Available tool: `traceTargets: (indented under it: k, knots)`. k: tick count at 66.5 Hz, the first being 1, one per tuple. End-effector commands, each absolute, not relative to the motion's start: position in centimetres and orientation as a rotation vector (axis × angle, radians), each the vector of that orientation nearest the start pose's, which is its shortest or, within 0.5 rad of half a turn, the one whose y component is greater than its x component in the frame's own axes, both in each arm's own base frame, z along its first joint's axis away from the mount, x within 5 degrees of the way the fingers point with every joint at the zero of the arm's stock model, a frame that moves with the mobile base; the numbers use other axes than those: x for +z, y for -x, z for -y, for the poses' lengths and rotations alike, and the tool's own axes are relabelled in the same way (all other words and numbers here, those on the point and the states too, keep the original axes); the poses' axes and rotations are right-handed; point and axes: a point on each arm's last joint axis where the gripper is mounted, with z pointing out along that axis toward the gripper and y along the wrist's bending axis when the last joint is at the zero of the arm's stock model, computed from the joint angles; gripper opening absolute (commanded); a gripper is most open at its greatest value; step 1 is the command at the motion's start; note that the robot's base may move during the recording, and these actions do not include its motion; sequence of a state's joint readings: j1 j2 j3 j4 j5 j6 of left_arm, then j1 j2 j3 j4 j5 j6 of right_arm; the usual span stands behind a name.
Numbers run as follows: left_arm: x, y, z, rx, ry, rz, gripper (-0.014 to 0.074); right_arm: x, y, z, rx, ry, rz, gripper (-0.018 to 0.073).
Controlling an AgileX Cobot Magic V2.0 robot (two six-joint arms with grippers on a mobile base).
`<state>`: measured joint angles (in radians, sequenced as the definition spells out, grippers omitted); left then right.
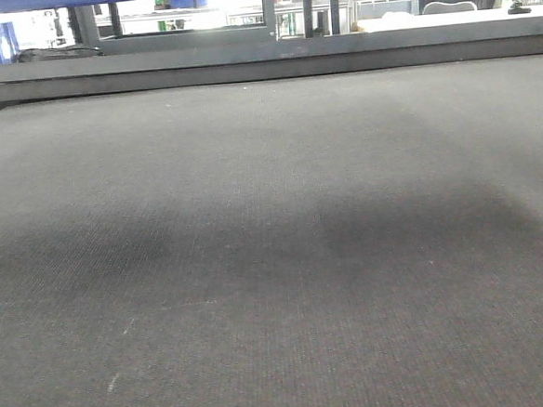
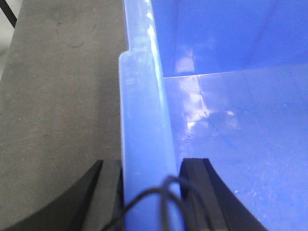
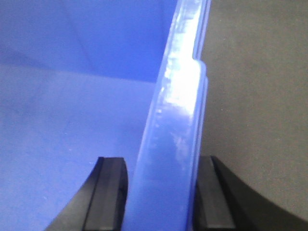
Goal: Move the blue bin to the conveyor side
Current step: 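Lower the blue bin onto the dark table top with both grippers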
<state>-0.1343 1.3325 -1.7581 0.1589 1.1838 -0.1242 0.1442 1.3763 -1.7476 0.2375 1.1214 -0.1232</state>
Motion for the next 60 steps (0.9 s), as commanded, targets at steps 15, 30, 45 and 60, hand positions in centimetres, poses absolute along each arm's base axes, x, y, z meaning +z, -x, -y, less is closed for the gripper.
traceTargets:
  k: [15, 30, 45, 60]
  knots:
    - [51.3, -24.5, 1.9, 0.053, -0.014, -2.067, -0.0020, 50.3, -26.0, -5.6, 0.289, 0.286, -2.059, -0.0078]
    - [51.5, -25.3, 2.3, 0.006, -0.021, -2.016, -0.0020, 50.0, -26.1, -5.6, 0.290, 0.290, -2.077, -0.0078]
    - [48.2, -30.0, 3.0, 0.010, -0.034, -2.114, -0.0020, 47.9, -29.4, -6.0, 0.291, 0.279, -2.128, -0.0078]
    - [43.6, -35.3, 3.8, 0.014, -0.049, -2.219, -0.0020, 43.1, -34.6, -6.8, 0.295, 0.269, -2.251, -0.0078]
